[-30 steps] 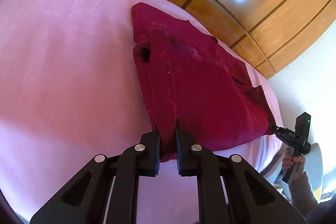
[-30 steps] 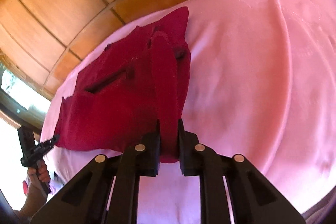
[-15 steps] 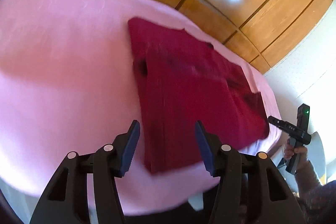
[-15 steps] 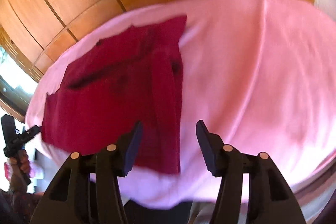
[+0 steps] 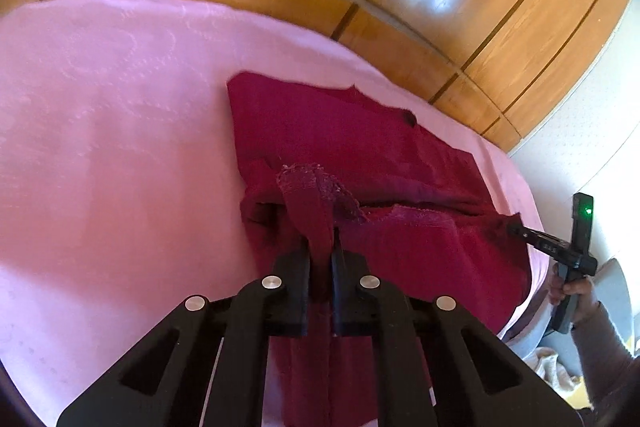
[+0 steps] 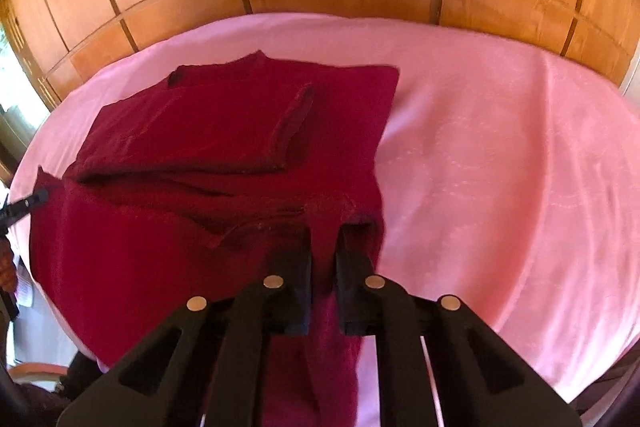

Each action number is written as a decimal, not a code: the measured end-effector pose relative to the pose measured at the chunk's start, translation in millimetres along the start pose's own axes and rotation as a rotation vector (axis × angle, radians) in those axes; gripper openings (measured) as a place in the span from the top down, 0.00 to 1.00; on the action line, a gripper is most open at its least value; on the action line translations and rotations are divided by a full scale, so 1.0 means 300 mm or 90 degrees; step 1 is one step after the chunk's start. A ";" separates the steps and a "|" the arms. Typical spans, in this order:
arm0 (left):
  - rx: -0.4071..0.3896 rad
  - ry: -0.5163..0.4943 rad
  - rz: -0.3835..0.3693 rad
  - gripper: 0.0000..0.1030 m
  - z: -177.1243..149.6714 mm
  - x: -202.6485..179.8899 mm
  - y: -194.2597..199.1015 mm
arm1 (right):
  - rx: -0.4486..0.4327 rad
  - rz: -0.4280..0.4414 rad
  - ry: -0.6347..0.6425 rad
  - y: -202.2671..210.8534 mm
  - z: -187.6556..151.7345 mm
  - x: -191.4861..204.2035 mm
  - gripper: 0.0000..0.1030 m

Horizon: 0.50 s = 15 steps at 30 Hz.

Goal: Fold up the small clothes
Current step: 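Grasp the hem with the left gripper while the right gripper grasps the hem too, then lift the hem with both grippers and fold it toward the collar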

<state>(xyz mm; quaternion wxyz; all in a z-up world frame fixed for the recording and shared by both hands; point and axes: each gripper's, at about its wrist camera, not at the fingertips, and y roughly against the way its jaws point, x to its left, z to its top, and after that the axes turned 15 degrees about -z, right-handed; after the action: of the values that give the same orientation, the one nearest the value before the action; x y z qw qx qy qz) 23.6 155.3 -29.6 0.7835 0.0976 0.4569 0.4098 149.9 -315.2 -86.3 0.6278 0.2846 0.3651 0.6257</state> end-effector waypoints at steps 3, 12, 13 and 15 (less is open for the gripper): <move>-0.018 -0.019 -0.004 0.94 -0.009 -0.042 0.043 | -0.028 0.004 -0.018 0.086 0.001 -0.018 0.93; -0.088 -0.073 0.006 0.94 0.191 -0.107 0.067 | -0.099 0.040 -0.080 0.125 0.229 -0.046 0.93; -0.090 -0.075 0.011 0.94 0.222 -0.103 0.050 | -0.097 0.041 -0.090 0.091 0.275 -0.045 0.93; -0.088 -0.084 0.029 0.94 0.295 -0.092 -0.003 | -0.093 0.041 -0.107 0.036 0.334 -0.047 0.93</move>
<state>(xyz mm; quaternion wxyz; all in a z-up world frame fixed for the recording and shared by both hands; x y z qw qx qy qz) 87.7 154.0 37.4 0.8074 0.0806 0.3725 0.4504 226.1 -318.7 -18.8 0.6546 0.3012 0.2555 0.6446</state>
